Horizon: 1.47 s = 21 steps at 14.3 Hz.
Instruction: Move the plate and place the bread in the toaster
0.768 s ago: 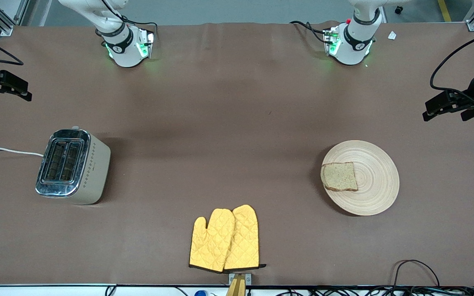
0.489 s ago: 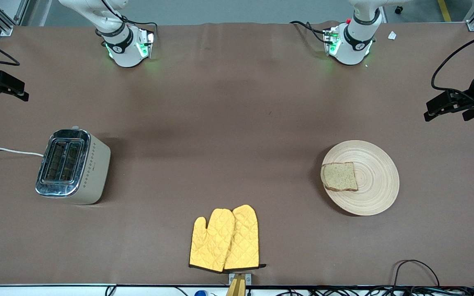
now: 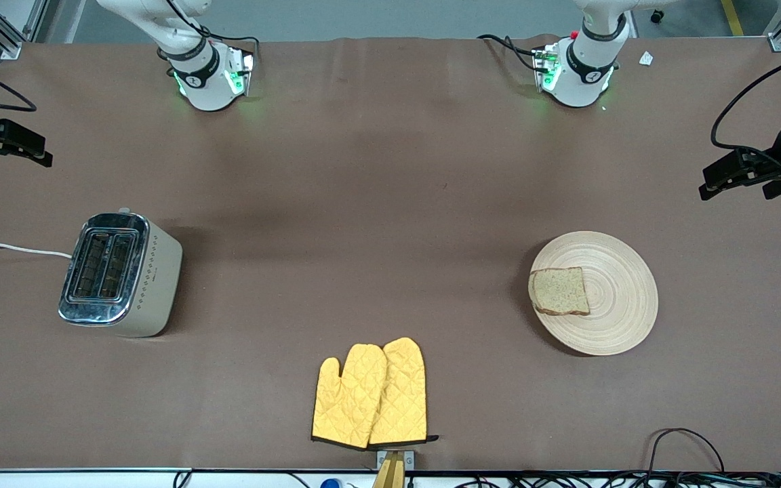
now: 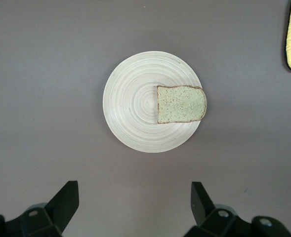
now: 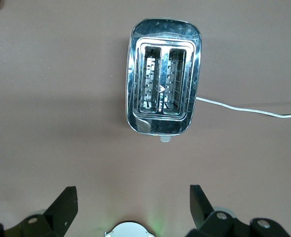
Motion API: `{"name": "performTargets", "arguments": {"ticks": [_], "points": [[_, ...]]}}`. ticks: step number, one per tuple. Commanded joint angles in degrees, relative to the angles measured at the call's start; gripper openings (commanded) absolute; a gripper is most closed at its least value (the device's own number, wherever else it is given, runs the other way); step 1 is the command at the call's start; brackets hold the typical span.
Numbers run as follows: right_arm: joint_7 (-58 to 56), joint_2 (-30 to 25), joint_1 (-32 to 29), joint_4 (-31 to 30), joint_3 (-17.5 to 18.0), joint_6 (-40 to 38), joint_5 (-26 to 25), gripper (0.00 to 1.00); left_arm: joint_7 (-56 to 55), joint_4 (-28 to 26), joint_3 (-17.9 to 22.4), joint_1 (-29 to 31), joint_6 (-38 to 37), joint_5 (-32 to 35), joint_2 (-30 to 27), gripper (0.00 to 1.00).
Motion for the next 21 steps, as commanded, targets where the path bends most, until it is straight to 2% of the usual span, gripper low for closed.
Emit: {"name": "performTargets", "arguments": {"ticks": [1, 13, 14, 17, 21], "points": [[-0.1, -0.7, -0.4, -0.8, 0.4, 0.4, 0.7, 1.0, -0.7, 0.2, -0.9, 0.0, -2.0, 1.1, -0.5, 1.0], [-0.1, -0.7, -0.8, -1.0, 0.4, 0.0, 0.8, 1.0, -1.8, -0.3, -0.6, 1.6, -6.2, -0.1, 0.7, 1.0], [-0.2, -0.7, -0.8, -1.0, 0.4, 0.0, 0.8, 1.0, -1.6, -0.3, -0.7, 3.2, -6.2, -1.1, 0.9, 1.0], [-0.4, -0.7, -0.9, -1.0, 0.4, 0.0, 0.9, 1.0, 3.8, -0.3, -0.6, 9.2, -6.2, -11.1, 2.7, 1.0], [-0.4, -0.7, -0.9, -1.0, 0.3, 0.0, 0.9, 1.0, 12.6, -0.3, -0.7, 14.0, -6.7, -15.4, 6.5, 1.0]]}}
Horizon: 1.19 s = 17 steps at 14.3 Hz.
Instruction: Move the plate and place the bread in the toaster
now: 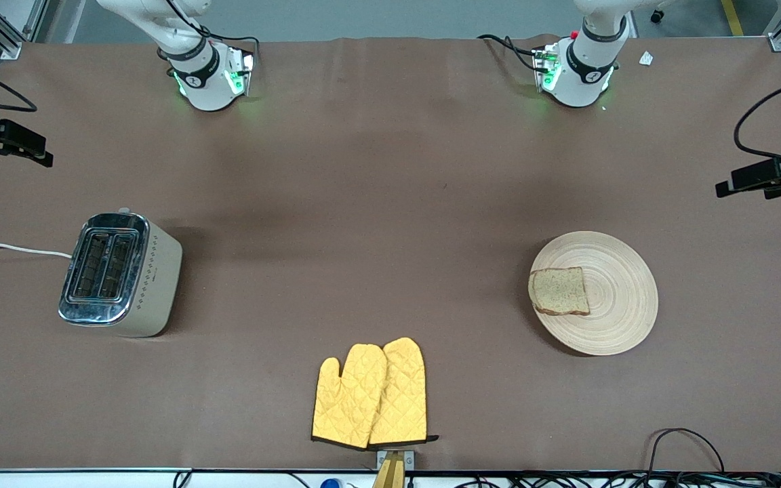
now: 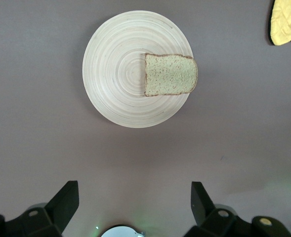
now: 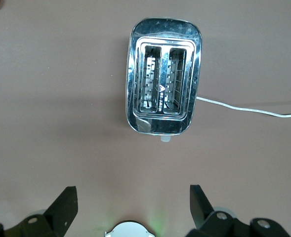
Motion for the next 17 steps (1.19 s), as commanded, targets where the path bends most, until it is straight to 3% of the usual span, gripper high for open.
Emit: {"name": "performTargets", "arguments": {"ticks": [1, 9, 17], "points": [[-0.4, -0.7, -0.8, -0.9, 0.4, 0.0, 0.8, 1.0, 2.9, 0.1, -0.3, 3.2, -0.9, -5.4, 3.0, 1.0], [-0.4, -0.7, -0.7, -0.9, 0.4, 0.0, 0.8, 1.0, 11.0, -0.8, -0.3, 8.3, 3.9, -11.8, 20.2, 1.0], [-0.4, -0.8, -0.4, -0.9, 0.5, -0.6, 0.8, 1.0, 14.1, -0.7, -0.3, 10.0, 12.4, -13.7, 32.0, 1.0]]}}
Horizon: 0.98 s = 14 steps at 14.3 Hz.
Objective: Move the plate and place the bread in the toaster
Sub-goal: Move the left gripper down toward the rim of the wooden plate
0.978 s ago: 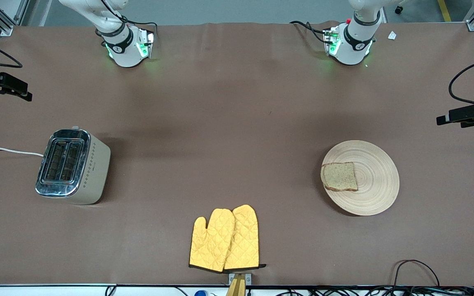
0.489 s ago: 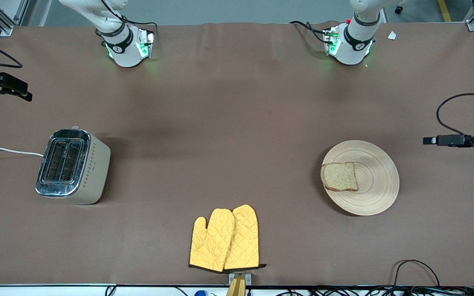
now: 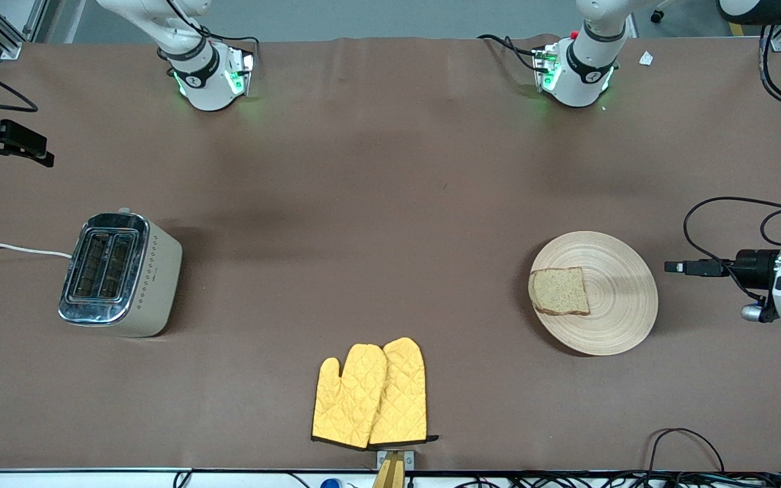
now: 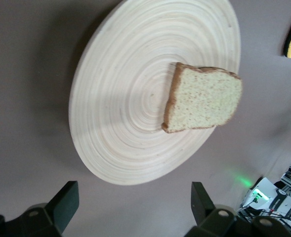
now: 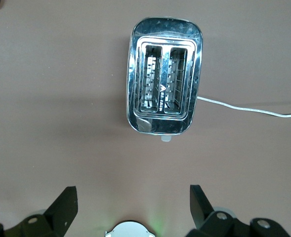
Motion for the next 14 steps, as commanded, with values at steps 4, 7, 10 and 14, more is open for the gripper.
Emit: {"name": "performTargets", "arguments": {"ticks": [4, 7, 10, 14], "points": [[-0.5, -0.8, -0.6, -0.8, 0.4, -1.3, 0.8, 1.0, 3.5, 1.1, -0.3, 1.5, 2.9, -1.4, 5.5, 1.0], [-0.4, -0.9, -0.6, -0.5, 0.3, -2.6, 0.8, 1.0, 3.6, 1.3, -0.3, 1.7, 4.9, -1.3, 6.6, 1.0], [0.2, -1.2, -0.5, -0.3, 0.4, -3.3, 0.7, 1.0, 4.9, 1.3, -0.3, 1.7, 8.3, -1.3, 7.1, 1.0], [0.0, -1.2, -1.1, -0.3, 0.2, -3.6, 0.7, 1.0, 5.5, 1.3, -0.3, 1.7, 10.0, -2.9, 8.6, 1.0]]}}
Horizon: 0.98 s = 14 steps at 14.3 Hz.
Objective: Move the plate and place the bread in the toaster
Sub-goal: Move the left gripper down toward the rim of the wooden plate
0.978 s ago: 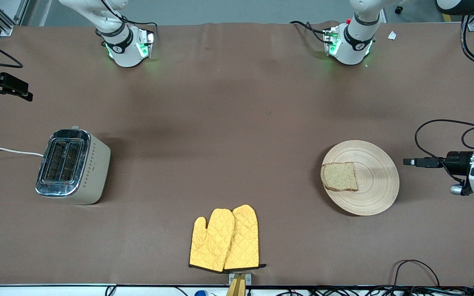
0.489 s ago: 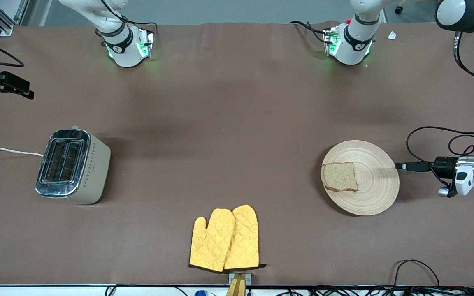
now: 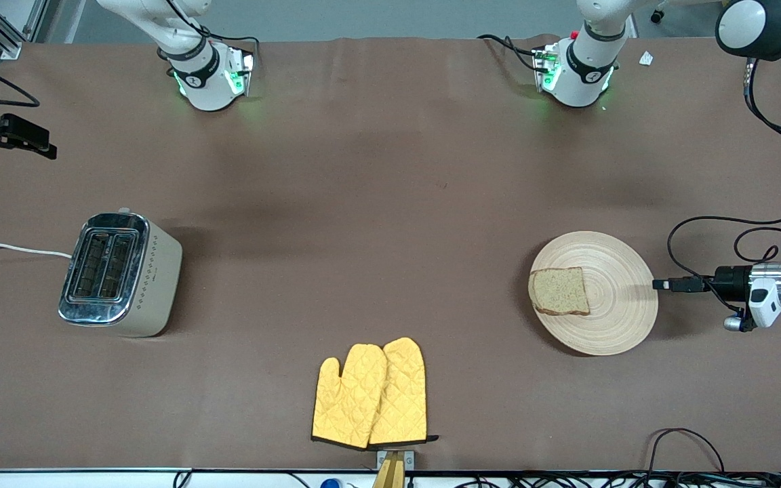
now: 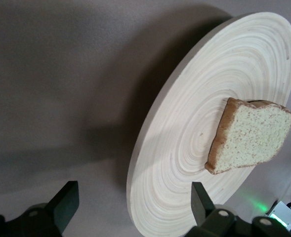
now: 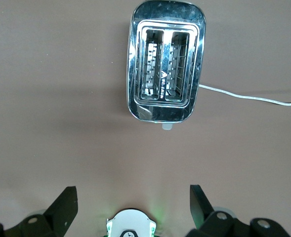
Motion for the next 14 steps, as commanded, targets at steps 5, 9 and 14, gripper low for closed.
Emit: {"name": "performTargets", "arguments": {"ticks": [5, 9, 14], "points": [[0.2, -1.1, -1.2, -0.5, 0.3, -0.3, 0.7, 1.0, 0.6, 0.9, -0.3, -0.3, 0.6, -6.2, 2.4, 1.0], [0.1, -1.0, -1.2, -0.6, 0.3, -0.1, 0.7, 1.0, 1.3, 0.9, -0.3, -0.3, 0.6, -7.6, 3.4, 0.7], [0.2, -1.0, -1.4, -0.6, 0.3, -0.4, 0.7, 1.0, 4.6, 0.9, -0.4, -0.1, 1.1, -8.2, 3.7, 0.21]]}}
